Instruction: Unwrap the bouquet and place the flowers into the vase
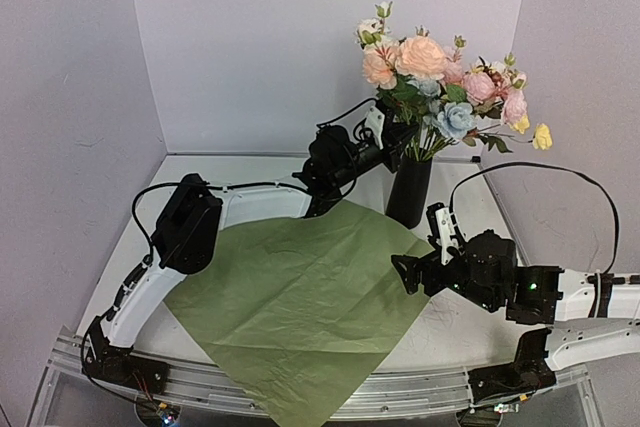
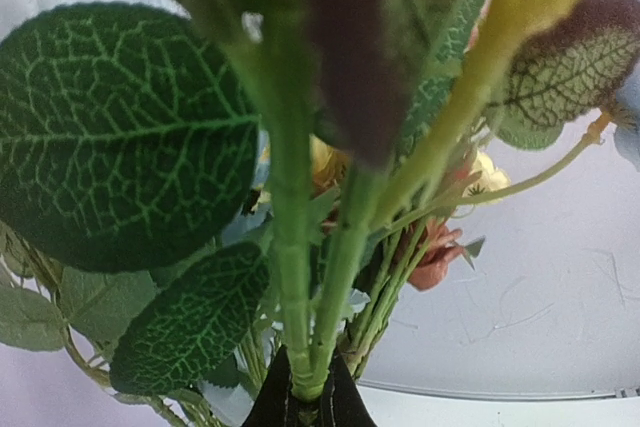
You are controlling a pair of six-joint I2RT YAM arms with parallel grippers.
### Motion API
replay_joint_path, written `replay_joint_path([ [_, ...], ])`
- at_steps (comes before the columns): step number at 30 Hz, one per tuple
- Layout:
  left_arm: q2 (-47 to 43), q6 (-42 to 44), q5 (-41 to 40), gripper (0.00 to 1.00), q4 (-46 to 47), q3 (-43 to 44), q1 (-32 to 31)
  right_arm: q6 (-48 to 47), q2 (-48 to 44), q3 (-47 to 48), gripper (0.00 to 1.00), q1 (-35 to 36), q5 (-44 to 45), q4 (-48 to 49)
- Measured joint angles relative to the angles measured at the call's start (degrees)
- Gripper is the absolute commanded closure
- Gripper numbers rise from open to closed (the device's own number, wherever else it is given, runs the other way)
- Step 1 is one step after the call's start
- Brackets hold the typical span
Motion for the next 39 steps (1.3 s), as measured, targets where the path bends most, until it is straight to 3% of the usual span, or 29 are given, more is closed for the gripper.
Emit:
replay_joint_path([
  [13, 2.18, -1.64, -0.91, 1.0, -0.35, 0.31, 0.08, 0.0, 0.37, 0.03, 0.02, 0.0, 0.26, 0.0],
  [23, 2.65, -3.06, -1.92, 0.99, 0.03, -0.07, 0.28, 0.63, 5.59, 2.7, 0.02, 0.0, 2.79, -0.92],
  [32, 2.6, -4.39, -2.28, 0.62, -2.6, -2.04, 0.26, 1.05, 6.43, 3.41, 0.02, 0.0, 2.89, -0.94],
  [39, 2.35, -4.71, -2.42, 0.48, -4.94, -5.52, 0.17, 1.81, 6.14, 3.41, 0.02, 0.0, 2.89, -0.95],
])
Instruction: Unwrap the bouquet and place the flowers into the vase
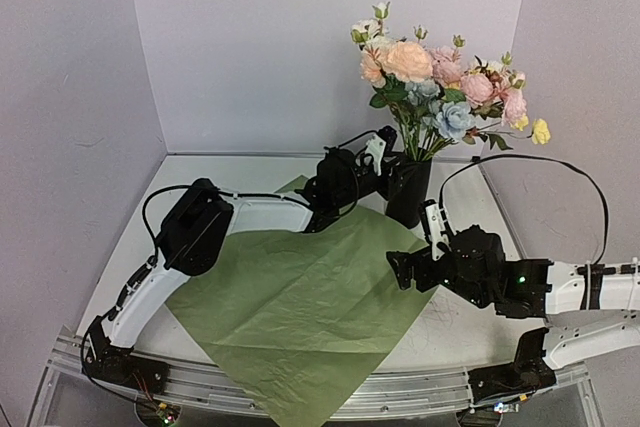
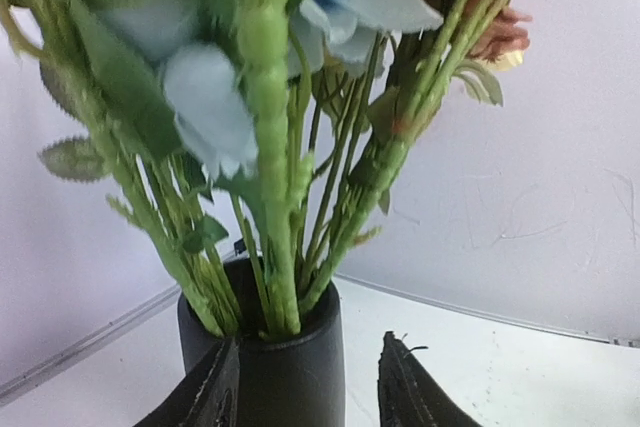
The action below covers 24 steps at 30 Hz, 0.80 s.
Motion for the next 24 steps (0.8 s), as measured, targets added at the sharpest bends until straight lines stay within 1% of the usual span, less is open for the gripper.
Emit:
replay_joint_path([
  [5, -2.1, -0.05, -0.01, 0.43, -0.72, -3.67, 0.0, 0.32, -0.04, 0.0, 0.02, -0.05, 0.0, -0.02],
  [11, -9.03, -0.17, -1.63, 0.36, -1.06, -11.54, 0.0, 0.77, 1.1, 0.26, 0.02, -0.63, -0.02, -0.24],
  [15, -16.69, -0.19, -3.49, 0.32, -1.04, -20.24, 0.0, 0.82, 3.32, 1.24, 0.02, -1.11, -0.24, -0.88],
  [20, -25.02, -0.28, -5.72, 0.3, -0.94, -30.17, 0.0, 0.94, 5.98, 2.94, 0.02, -1.57, -1.02, -1.05],
  [24, -31.04, -0.47, -7.87, 0.25, -0.68, -38.69, 0.0, 1.15, 8.19, 4.42, 0.02, -1.65, -2.02, -1.03],
])
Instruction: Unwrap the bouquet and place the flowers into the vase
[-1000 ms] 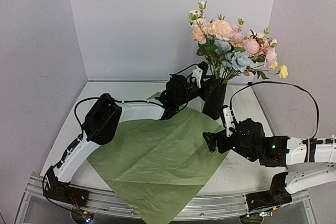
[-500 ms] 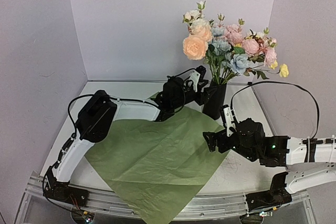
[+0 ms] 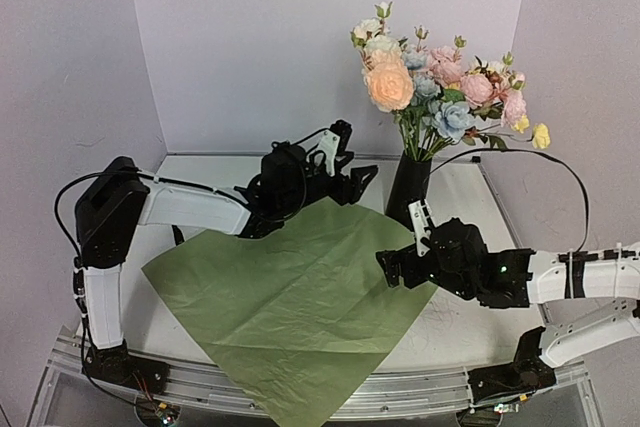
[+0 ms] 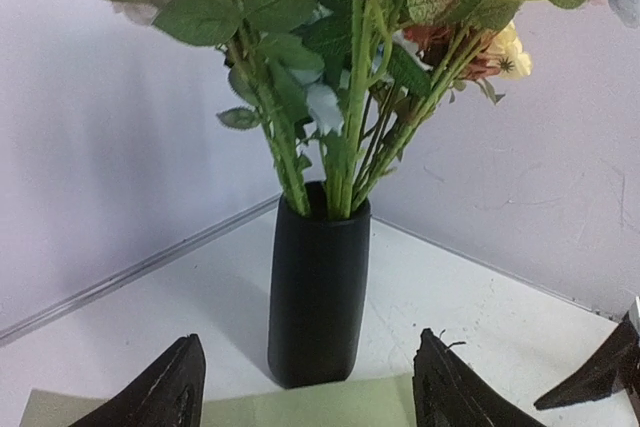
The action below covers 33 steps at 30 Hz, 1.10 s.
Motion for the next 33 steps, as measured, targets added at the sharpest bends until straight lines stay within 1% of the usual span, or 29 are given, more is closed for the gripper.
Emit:
replay_joint_path([
  [4, -5.76, -1.25, -3.55, 0.25, -1.45, -7.9, 0.0, 0.86, 3.55, 2.27, 0.02, -0.46, -1.5, -0.56],
  [10, -12.23, -5.19, -7.33, 0.26, -9.47, -13.53, 0.07, 3.27, 11.53, 7.19, 0.02, -1.11, -4.29, -2.16],
  [16, -15.38, -11.11, -7.53, 0.25, -19.43, -15.25, 1.57, 6.19, 17.5, 10.22, 0.02, -1.26, -6.51, -3.41],
  [23, -15.54, -18.48, -6.97, 0.19, -32.47, -15.28, 7.24, 9.22, 21.67, 12.61, 0.02, -2.34, -7.13, -4.6],
  [25, -15.61, -20.08, -7.01, 0.16, -33.76, -15.77, 8.93, 9.27, 22.18, 12.71, 0.02, -3.54, -7.41, -4.66],
  [29, -16.6, -21.58, -8.51, 0.09, -35.67, -18.76, 11.21, 8.69, 21.3, 12.46, 0.02, -8.4, -7.92, -4.38],
  [31, -18.24, -22.65, -9.22, 0.07, -35.84, -21.71, 12.26, 7.97, 18.8, 10.83, 0.02, -10.93, -7.78, -3.39],
  [33, -20.94, -23.79, -9.3, 0.06, -35.57, -25.45, 14.07, 6.95, 14.28, 7.8, 0.02, -12.84, -6.83, -1.73],
])
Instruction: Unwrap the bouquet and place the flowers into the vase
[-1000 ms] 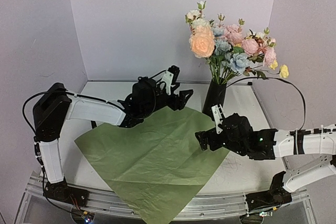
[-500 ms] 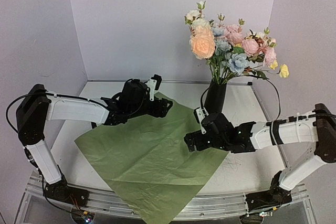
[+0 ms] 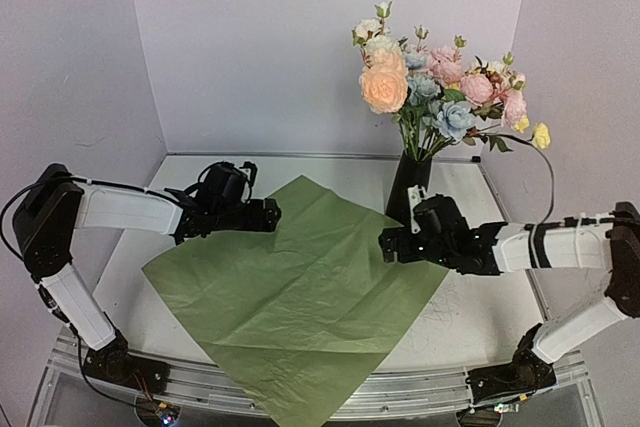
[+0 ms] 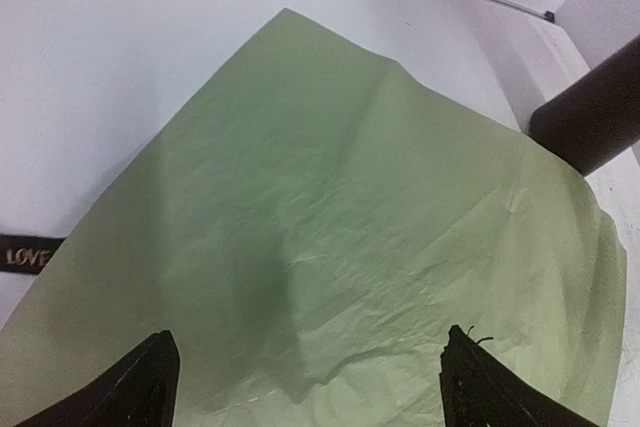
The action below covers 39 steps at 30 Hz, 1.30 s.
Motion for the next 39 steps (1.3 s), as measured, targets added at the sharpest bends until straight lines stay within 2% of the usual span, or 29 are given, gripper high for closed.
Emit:
replay_joint_path([
  [6, -8.98, -1.26, -3.05, 0.0, 2.63, -9.63, 6.96, -4.4, -14.78, -9.62, 0.02, -3.11, 7.04, 7.2],
  [10, -14.18, 2.78, -5.6, 0.0, 4.16, -12.98, 6.88, -9.26, -20.45, -15.77, 0.02, -4.14, 12.4, 14.39],
  [14, -14.93, 6.76, -8.71, 0.0, 5.42, -13.34, 6.55, -16.17, -23.92, -23.78, 0.02, -6.43, 14.28, 24.71],
  [19, -15.01, 9.65, -14.66, 0.0, 7.35, -15.4, 7.2, -20.2, -24.0, -25.68, 0.03, -15.1, 12.12, 30.13],
  [23, -17.57, 13.57, -15.53, 0.0, 13.37, -22.13, 9.55, -20.22, -23.85, -25.94, 0.03, -25.37, 6.71, 33.67],
  [25, -19.29, 15.32, -15.37, 0.0, 17.35, -26.12, 11.14, -20.09, -22.51, -26.51, 0.04, -30.96, 4.32, 36.7],
  [27, -20.18, 16.38, -14.65, 0.0, 20.38, -29.05, 12.98, -20.94, -19.5, -26.62, 0.1, -34.34, 3.19, 39.05],
  [29, -20.05, 17.01, -14.23, 0.0, 22.44, -29.88, 15.82, -22.97, -15.27, -26.65, 0.13, -35.26, 0.91, 41.25],
  [33, -18.57, 18.57, -14.23, 0.0, 27.78, -29.95, 20.05, -27.35, -6.86, -27.04, 0.11, -35.36, -4.16, 46.9],
  [39, -14.26, 20.49, -12.37, 0.0, 36.71, -31.85, 25.75, -28.26, 6.78, -25.42, 0.13, -38.21, -7.45, 50.89],
])
